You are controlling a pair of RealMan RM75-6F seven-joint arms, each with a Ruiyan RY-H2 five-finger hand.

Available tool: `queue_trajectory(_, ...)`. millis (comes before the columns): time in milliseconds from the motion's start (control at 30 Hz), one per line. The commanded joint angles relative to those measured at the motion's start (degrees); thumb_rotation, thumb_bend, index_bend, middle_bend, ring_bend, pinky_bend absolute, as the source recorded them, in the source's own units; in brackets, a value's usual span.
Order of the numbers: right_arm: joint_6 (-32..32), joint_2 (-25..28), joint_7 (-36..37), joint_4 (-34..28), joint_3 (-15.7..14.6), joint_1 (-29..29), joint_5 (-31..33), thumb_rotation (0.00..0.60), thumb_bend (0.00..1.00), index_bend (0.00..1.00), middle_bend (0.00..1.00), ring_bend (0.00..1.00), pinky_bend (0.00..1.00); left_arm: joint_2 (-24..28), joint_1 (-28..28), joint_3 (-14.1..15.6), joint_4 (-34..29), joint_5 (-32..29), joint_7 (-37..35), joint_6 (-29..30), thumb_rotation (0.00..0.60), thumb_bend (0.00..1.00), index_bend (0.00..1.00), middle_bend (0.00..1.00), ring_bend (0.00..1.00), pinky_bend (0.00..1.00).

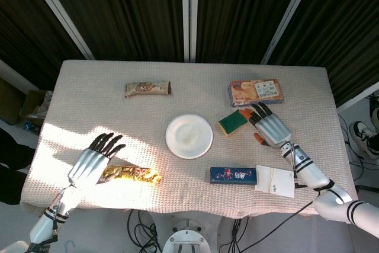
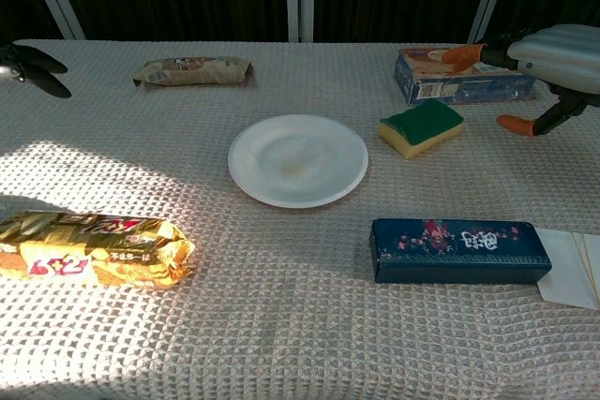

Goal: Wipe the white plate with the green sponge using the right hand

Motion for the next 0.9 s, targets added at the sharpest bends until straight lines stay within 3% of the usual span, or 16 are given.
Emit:
queue_trajectory(33,0.0,0.1,0.3,0.5,-0.4,0.1,0.2,0.6,0.35,0.08,0.12,0.0,0.0,-0.1,0.2,0.3,0.2,0.0,-0.2,0.3,0.6,0.02,0.21,0.11,0.09,0.14)
queue_trajectory(400,-8.0,-5.0,0.4,7.4,-0.3,6.8,1.2,0.6,0.35,0.09,0.12,0.0,0.0,-0.3,0.8,1.1,-0.5,0.5,0.9,1.4,0.6,0.02,0.21,0.11,0.09,0.14)
queue_trajectory(533,-11.3,-8.1,0.1,11.9,-0.7,9.8,1.1,0.6,0.26,0.1,0.12,0.0,0.0,-0.4,0.6,0.9,-0.9,-0.6,1.5,0.8,0.6,0.02,0.21,0.11,0.09,0.14)
queue_trajectory(900,-10.7,-12.9,4.2,19.9,-2.7,13.3,-1.4,0.6,0.24,0.2,0.2,0.0,0.0,-0.4,0.0,0.4,-1.9,-2.2,2.7,-0.3,0.6,0.02,0.21,0.11,0.09,0.14)
